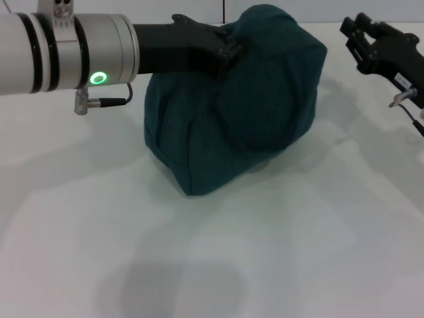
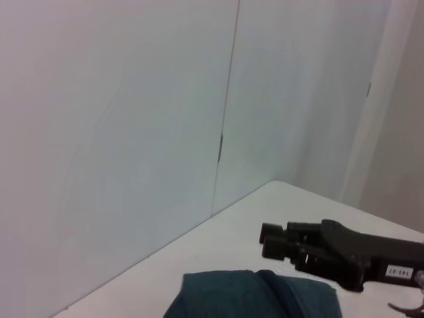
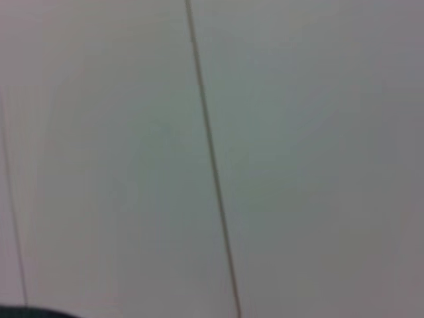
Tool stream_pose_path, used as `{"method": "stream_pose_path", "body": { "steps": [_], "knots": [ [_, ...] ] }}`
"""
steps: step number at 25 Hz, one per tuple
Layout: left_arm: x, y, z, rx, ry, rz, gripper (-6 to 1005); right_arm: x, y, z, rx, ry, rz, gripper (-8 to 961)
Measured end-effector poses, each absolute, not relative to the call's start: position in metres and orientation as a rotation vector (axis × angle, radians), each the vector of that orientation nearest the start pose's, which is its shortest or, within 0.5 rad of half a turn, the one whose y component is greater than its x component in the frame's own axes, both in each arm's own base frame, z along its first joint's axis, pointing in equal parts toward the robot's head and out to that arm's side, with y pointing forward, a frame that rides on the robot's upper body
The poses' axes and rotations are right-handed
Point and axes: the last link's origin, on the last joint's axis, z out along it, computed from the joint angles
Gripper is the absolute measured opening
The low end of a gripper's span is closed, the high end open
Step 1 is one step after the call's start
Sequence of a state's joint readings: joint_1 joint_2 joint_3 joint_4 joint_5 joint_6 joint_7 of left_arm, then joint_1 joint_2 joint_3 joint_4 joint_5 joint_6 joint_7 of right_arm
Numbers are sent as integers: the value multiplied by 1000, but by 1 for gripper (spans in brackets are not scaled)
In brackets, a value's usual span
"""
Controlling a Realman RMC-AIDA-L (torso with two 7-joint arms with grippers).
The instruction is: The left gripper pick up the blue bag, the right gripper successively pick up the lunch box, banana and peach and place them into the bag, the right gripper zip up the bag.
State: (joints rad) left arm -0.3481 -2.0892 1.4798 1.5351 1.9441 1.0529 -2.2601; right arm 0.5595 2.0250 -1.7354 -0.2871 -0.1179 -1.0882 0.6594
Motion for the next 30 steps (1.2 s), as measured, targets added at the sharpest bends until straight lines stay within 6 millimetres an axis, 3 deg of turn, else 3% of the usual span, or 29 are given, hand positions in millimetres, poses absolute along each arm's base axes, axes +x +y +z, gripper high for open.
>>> {"method": "stream_pose_path", "body": {
  "steps": [7, 11, 14, 17, 19, 24, 30],
  "knots": [
    [-119, 352, 4, -2576, -607, -533, 40, 266, 374, -6, -1884, 622, 1061, 170],
    [-121, 353, 5, -2564, -605, -535, 38, 275, 365, -3, -1858, 636, 1068, 379],
    [-121, 353, 5, -2561, -610, -537, 39, 280, 359, -2, -1847, 641, 1070, 485],
    [-121, 353, 6, -2559, -623, -559, 103, 284, 353, 1, -1838, 638, 1081, 590],
    [-119, 352, 11, -2555, -629, -607, 146, 285, 349, 2, -1834, 628, 1098, 826],
    [-122, 348, 28, -2530, -594, -713, 276, 286, 340, 6, -1832, 598, 1137, 822],
    [-140, 328, 69, -2500, -567, -979, 444, 281, 321, 17, -1880, 514, 1248, 819]
  ]
}}
